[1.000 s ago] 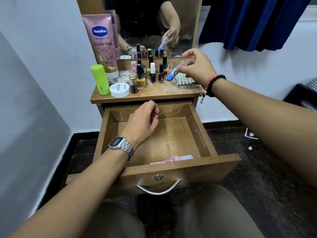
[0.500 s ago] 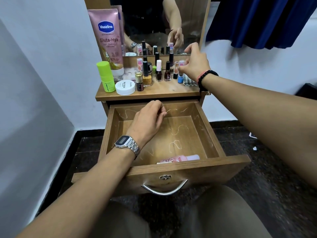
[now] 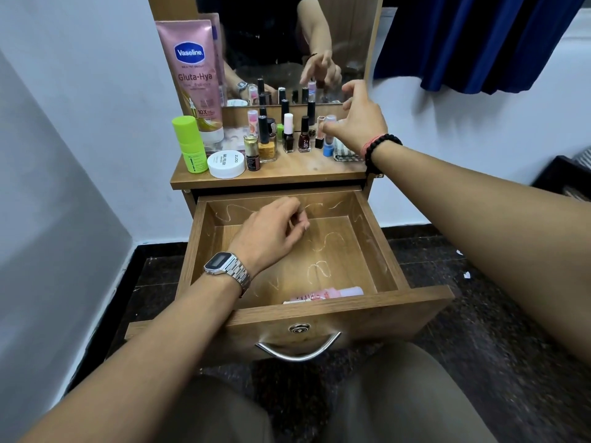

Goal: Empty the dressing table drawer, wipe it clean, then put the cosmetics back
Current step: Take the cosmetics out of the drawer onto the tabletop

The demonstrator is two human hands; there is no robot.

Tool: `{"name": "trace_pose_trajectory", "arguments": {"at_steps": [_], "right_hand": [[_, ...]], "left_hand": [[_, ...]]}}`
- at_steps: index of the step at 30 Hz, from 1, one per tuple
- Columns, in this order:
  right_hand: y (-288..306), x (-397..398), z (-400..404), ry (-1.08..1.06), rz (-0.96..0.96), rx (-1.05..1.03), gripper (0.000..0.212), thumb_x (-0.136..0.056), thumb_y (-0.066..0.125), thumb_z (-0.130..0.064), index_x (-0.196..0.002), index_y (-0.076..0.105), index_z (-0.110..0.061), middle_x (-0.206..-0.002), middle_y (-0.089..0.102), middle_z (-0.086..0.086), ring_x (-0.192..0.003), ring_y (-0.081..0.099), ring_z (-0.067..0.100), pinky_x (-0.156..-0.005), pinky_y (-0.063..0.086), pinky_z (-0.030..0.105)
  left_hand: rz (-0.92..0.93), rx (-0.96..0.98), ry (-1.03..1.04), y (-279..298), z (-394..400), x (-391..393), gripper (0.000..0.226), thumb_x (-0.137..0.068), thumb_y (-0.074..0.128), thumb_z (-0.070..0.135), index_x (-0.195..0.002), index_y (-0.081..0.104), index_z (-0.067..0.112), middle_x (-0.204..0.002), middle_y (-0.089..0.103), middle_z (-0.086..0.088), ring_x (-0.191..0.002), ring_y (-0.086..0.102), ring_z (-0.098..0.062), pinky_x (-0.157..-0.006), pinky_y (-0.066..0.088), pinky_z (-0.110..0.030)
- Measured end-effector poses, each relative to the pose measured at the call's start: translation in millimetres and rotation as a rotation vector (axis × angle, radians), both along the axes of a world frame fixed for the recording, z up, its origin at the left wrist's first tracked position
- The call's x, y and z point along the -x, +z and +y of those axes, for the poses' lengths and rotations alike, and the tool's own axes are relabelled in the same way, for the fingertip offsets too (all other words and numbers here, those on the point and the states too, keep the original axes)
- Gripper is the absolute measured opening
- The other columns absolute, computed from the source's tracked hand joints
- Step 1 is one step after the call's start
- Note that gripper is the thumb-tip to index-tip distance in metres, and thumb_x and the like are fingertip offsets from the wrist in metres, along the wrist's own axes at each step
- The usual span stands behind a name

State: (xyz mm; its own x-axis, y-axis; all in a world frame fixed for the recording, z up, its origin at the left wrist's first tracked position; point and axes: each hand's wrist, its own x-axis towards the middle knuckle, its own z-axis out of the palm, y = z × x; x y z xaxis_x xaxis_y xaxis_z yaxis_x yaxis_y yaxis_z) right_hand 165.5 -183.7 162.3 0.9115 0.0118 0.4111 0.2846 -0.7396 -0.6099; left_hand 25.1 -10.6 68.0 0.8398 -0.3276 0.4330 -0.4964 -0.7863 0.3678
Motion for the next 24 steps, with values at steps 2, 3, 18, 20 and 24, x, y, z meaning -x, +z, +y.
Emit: {"name": "trace_pose_trajectory", "arguments": {"at_steps": [2, 3, 18, 20, 24], "right_hand": [[2, 11, -3, -0.036, -0.028, -0.053, 0.07, -0.073, 0.072, -0.037, -0.131, 0.037, -0.021, -0.122, 0.055, 0.0, -0.114, 0.051, 0.023, -0.096, 0.046, 0.042], [3, 19, -5, -0.037, -0.038, -0.094, 0.069, -0.074, 0.071, -0.037, -0.131, 0.037, -0.022, -0.124, 0.055, -0.001, -0.115, 0.05, 0.022, -0.097, 0.045, 0.043], [-69, 208, -55, 0.376, 0.422, 0.234, 0.032, -0.092, 0.055, -0.043, -0.117, 0.055, -0.023, -0.111, 0.062, -0.007, -0.1, 0.058, 0.009, -0.091, 0.047, 0.03], [-67, 209, -57, 0.339, 0.42, 0.16, 0.029, -0.093, 0.053, -0.043, -0.113, 0.057, -0.022, -0.102, 0.062, -0.01, -0.094, 0.058, 0.008, -0.087, 0.047, 0.026], [-70, 210, -55, 0.31, 0.411, 0.207, 0.027, -0.092, 0.05, -0.048, -0.109, 0.057, -0.027, -0.093, 0.058, -0.019, -0.09, 0.057, 0.004, -0.085, 0.049, 0.028]], "left_hand": [[0.102, -0.033, -0.13, -2, -1, 0, 0.012, -0.091, 0.058, 0.035, -0.087, 0.055, 0.023, -0.087, 0.06, 0.011, -0.078, 0.056, -0.009, -0.07, 0.051, -0.035], [0.165, -0.039, -0.198, -3, -3, 1, 0.014, -0.09, 0.06, 0.037, -0.086, 0.057, 0.024, -0.086, 0.061, 0.011, -0.077, 0.056, -0.007, -0.07, 0.051, -0.033], [0.516, -0.241, -0.38, -5, -18, 19, 0.019, -0.082, 0.072, 0.024, -0.098, 0.067, 0.016, -0.088, 0.069, 0.004, -0.077, 0.063, -0.009, -0.068, 0.044, -0.009], [0.542, -0.238, -0.38, -4, -18, 21, 0.019, -0.081, 0.071, 0.019, -0.099, 0.066, 0.019, -0.087, 0.068, 0.006, -0.077, 0.061, -0.007, -0.071, 0.047, -0.015], [0.614, -0.306, -0.396, -4, -17, 23, 0.031, -0.075, 0.071, 0.01, -0.101, 0.062, 0.023, -0.088, 0.066, 0.0, -0.075, 0.059, -0.01, -0.068, 0.045, -0.018]]}}
